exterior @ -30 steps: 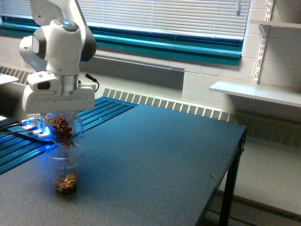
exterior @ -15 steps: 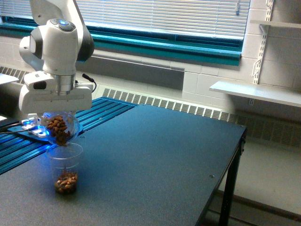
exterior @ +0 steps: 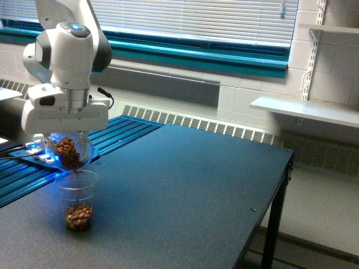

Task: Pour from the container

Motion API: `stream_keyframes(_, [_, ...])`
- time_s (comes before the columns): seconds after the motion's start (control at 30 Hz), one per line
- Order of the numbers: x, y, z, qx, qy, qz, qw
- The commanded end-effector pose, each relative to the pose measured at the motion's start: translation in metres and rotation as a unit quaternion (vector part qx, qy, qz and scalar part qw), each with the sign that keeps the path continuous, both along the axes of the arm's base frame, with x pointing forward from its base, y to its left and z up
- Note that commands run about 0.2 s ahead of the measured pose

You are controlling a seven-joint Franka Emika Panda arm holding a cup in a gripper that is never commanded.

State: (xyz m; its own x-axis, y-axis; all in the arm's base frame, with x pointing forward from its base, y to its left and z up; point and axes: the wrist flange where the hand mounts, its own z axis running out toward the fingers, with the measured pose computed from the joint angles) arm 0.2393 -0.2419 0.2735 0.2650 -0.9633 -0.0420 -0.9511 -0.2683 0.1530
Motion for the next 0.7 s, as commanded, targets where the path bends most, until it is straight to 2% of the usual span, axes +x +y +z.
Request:
stream_keyframes(0.03, [0.0024,0.0022,0.0030,-0.002,0.005,0.016,0.9999])
stream_keyframes(0.33, [-0.0029,0.0009,-0.0001,-0.004,0.020,0.023,0.9995])
stream_keyframes(0.7, [0.0018,-0.0034,0.0022,-0.012,0.024,0.031,0.9992])
